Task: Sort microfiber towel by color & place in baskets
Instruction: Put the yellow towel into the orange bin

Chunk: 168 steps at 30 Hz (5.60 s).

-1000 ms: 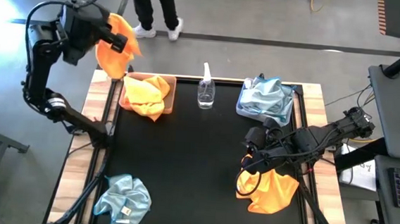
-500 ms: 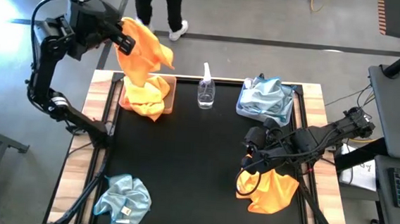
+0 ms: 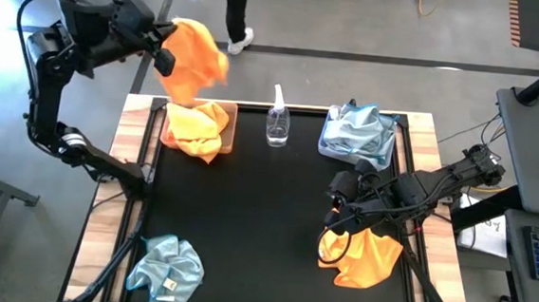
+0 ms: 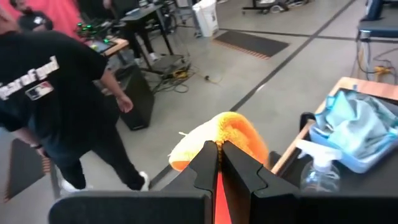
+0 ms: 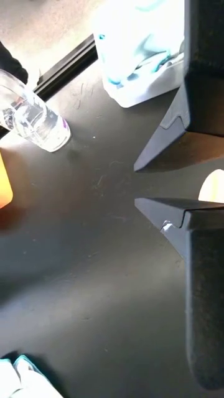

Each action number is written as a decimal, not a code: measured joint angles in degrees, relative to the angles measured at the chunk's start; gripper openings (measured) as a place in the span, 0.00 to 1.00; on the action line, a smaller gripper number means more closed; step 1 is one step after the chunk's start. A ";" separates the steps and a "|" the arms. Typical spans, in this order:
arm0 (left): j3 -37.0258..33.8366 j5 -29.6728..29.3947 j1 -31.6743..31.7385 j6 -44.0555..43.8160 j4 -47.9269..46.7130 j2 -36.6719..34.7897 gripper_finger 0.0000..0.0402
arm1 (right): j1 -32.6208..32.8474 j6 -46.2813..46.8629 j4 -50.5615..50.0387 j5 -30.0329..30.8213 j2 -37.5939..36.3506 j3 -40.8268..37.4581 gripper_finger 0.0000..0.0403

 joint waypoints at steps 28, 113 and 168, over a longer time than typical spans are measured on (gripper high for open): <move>-46.15 4.17 5.80 -3.52 23.93 -21.96 0.00 | 0.01 1.02 0.39 0.02 0.00 -0.02 0.17; -88.59 11.50 6.34 -29.19 41.60 -46.77 0.43 | -0.02 3.19 3.21 -0.98 0.00 -0.02 0.17; -87.58 45.38 4.87 -49.59 50.72 -58.08 0.38 | 0.05 6.60 -12.83 -40.13 -0.04 -16.73 0.17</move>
